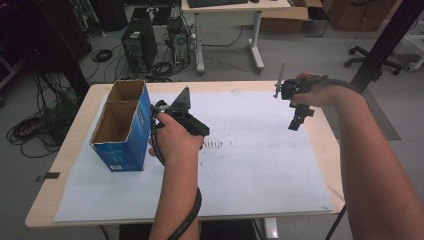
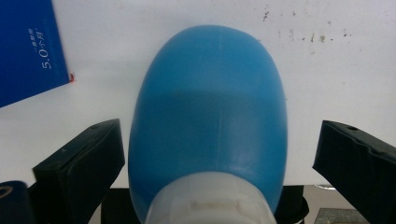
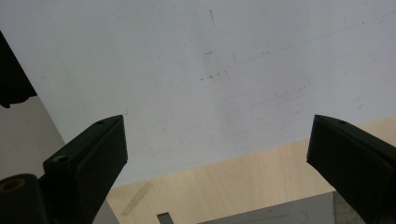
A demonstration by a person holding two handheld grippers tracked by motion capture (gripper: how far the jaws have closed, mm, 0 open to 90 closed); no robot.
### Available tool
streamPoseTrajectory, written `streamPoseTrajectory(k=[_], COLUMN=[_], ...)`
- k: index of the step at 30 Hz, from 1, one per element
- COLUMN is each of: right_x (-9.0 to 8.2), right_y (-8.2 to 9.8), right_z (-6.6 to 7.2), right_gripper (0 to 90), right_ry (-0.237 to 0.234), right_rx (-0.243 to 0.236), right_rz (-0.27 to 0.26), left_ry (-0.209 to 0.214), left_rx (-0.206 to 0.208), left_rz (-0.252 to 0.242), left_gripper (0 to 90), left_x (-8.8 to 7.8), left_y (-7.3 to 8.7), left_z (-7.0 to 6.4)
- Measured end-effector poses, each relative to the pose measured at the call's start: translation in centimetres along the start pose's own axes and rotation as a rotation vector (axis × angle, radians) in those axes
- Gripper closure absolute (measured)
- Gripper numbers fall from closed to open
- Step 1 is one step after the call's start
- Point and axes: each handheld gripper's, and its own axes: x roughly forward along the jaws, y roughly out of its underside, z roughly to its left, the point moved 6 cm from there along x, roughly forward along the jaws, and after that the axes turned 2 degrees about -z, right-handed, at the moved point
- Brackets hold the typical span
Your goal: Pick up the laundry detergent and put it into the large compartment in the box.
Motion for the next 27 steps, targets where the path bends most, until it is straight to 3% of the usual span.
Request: streamPoseTrajectory(k=[9,27], right_x=[0.02,0.16], right_y=[-0.11,0.44], right_z=[0.13,0.09], right_gripper=[5.0,5.0], right_ry=[0.001,0.007], right_rx=[-0.002,0.009], right_rz=[0.004,0.001], left_ry=[-0.009,-0.005], left_rx=[-0.003,0.003], left_rz=[-0.039,-0.035], left_gripper=[9.9,19.2], left_x=[-0.21,0.26], left_y=[-0.13,-0.12], left_z=[0.30,0.29])
